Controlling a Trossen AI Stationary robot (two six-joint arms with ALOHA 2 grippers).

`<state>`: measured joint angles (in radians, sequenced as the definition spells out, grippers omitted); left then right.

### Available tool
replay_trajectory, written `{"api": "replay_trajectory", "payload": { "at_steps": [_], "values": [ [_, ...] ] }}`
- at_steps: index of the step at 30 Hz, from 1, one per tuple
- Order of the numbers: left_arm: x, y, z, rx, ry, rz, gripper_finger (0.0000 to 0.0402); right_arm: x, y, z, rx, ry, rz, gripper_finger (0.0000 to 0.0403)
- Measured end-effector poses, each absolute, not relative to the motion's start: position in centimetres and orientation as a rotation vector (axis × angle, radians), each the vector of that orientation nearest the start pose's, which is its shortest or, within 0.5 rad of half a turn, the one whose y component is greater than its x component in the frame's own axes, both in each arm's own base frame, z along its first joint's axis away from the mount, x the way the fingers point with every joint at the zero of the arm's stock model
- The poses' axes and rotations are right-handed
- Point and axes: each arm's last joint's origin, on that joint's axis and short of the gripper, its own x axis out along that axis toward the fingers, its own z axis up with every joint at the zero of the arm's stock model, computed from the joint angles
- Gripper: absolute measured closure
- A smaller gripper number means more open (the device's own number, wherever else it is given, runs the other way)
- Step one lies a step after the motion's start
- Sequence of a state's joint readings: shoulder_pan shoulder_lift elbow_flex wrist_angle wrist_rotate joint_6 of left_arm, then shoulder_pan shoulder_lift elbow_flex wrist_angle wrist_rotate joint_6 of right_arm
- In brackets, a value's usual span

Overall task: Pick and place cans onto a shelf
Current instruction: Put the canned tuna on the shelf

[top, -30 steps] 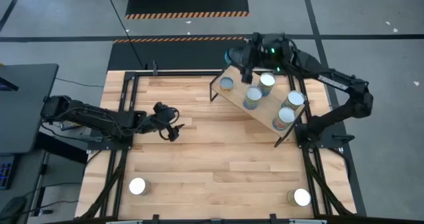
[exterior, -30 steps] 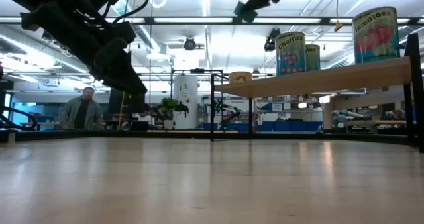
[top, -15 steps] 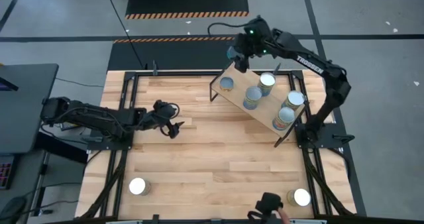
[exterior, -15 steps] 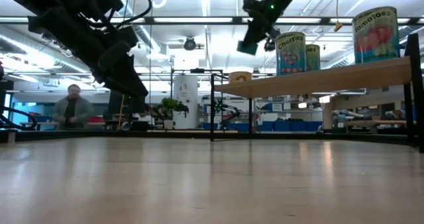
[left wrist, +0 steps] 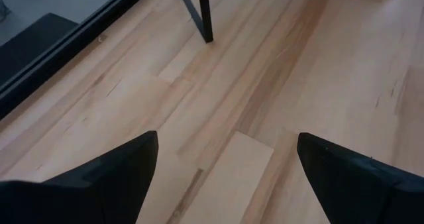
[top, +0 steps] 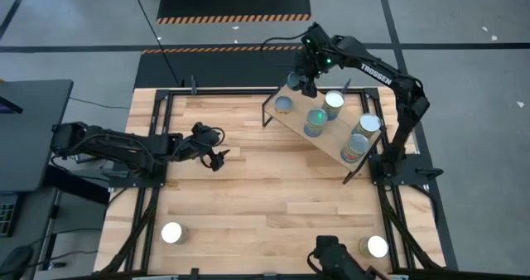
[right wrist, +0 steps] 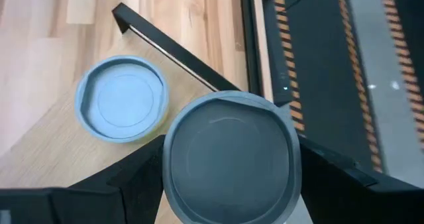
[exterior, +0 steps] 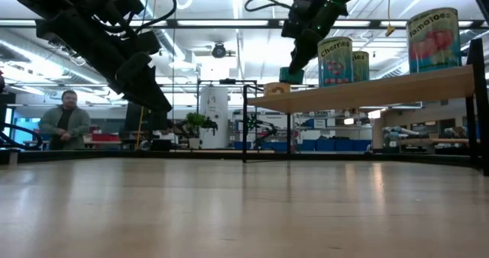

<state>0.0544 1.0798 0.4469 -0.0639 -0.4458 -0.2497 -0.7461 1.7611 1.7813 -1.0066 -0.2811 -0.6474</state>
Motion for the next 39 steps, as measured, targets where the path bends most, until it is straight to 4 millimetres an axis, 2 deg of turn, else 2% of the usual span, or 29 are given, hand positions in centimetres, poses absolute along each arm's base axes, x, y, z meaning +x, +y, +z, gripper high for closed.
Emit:
{"api": "replay_trajectory", "payload": {
  "at_steps": [5,11,19,26,39],
  "values": [
    [20.1,2.3,18.2,-0.104,0.598,0.561,0.0033,27.7,-25.4,33.1,0.004,0.989,-0.158,0.0108],
    [20.2,2.3,18.2,-0.105,0.591,0.561,0.0033,27.7,-25.7,31.9,0.056,1.051,-0.140,0.0108],
    [20.3,2.3,18.4,-0.109,0.574,0.559,0.0033,27.6,-25.6,31.8,0.053,1.061,-0.130,0.0106],
    [20.3,2.4,18.4,-0.110,0.570,0.559,0.0033,28.3,-25.5,30.9,0.046,1.090,-0.135,0.0097],
    [20.3,2.3,18.4,-0.108,0.572,0.557,0.0033,28.4,-25.5,30.5,0.063,1.135,-0.188,0.0047]
  ]
}}
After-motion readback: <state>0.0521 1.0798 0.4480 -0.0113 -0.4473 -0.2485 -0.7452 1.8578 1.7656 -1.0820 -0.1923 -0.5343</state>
